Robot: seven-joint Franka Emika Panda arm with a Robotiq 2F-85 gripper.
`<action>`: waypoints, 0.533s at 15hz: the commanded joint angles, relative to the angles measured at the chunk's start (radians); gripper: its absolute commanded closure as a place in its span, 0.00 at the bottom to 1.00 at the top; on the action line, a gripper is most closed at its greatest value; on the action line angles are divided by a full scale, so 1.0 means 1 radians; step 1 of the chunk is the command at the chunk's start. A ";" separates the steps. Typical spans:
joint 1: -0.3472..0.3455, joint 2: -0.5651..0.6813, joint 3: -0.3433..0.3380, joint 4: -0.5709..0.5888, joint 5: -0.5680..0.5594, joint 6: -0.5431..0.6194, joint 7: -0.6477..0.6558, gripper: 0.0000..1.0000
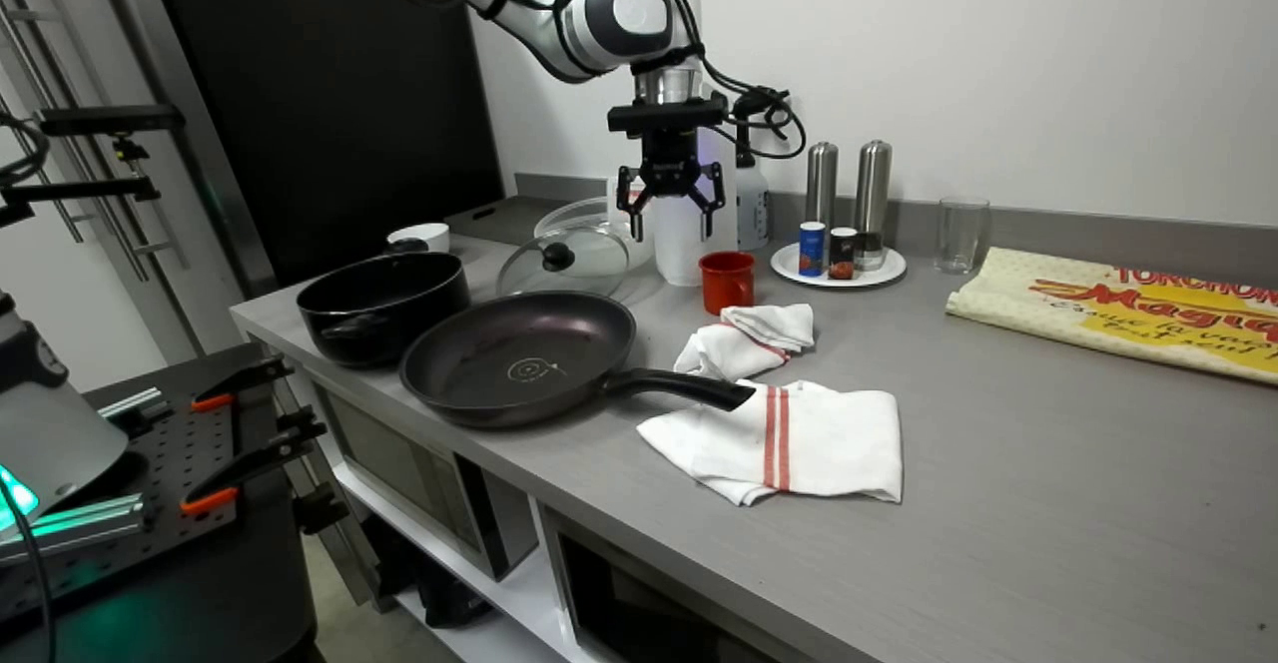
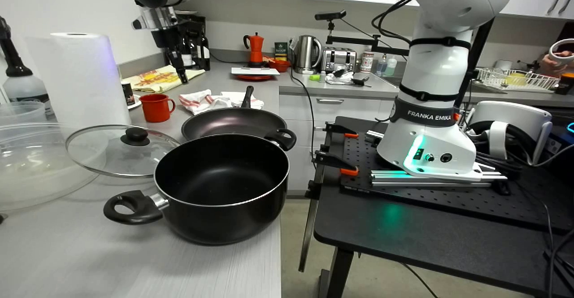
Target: Move the cup to the left
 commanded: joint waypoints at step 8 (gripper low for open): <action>0.009 0.220 0.007 0.298 -0.015 -0.094 -0.125 0.00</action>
